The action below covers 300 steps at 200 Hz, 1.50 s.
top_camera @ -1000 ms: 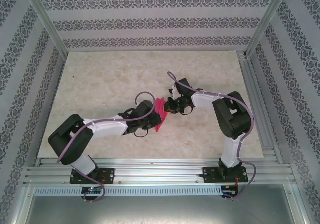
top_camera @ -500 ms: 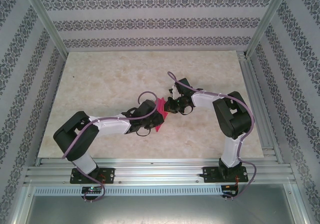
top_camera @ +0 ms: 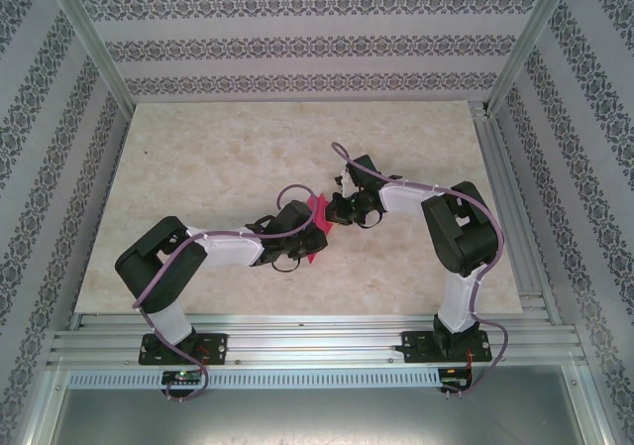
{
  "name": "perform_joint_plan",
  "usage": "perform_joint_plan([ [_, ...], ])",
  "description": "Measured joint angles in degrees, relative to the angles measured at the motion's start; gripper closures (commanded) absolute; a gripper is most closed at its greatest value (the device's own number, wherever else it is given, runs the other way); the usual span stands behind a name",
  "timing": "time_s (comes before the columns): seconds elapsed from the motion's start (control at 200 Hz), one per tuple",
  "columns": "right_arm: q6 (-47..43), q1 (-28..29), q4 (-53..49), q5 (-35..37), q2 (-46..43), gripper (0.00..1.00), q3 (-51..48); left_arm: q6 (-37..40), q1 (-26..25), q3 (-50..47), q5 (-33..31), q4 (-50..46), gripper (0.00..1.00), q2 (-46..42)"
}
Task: Fold a paper plane with a square sheet of paper (pick it up from the middle)
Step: Fourth fold the wing at the center of the table.
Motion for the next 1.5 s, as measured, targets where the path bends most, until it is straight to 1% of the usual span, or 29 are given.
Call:
perform_joint_plan([
  [0.535,-0.24,0.11,-2.25,0.68,0.02,1.0,0.74,0.26,0.0,-0.98,0.15,2.01,0.81,2.32],
  [0.759,-0.42,0.11,-3.58,1.51,0.04,1.0,1.73,0.66,0.0,-1.25,0.2,2.95,0.8,2.32],
  [0.894,-1.03,0.11,-4.2,1.73,0.5,1.0,2.89,1.16,0.0,-1.25,0.22,3.19,0.77,2.14],
  [0.949,-1.09,0.11,-4.2,1.99,0.85,1.0,2.95,1.46,0.0,-1.29,0.5,3.19,0.75,1.75],
  [1.129,-1.31,0.11,-4.15,2.64,1.33,1.0,2.95,2.32,0.0,-1.36,1.22,2.62,0.72,-1.42],
  [1.309,-1.42,0.11,-4.11,2.69,1.33,1.0,2.95,2.99,0.0,-1.51,1.2,1.88,0.73,-5.27],
  [1.499,-1.44,0.11,-4.11,2.86,1.33,1.0,2.95,2.73,0.0,-5.11,1.36,1.81,0.74,-5.53],
])
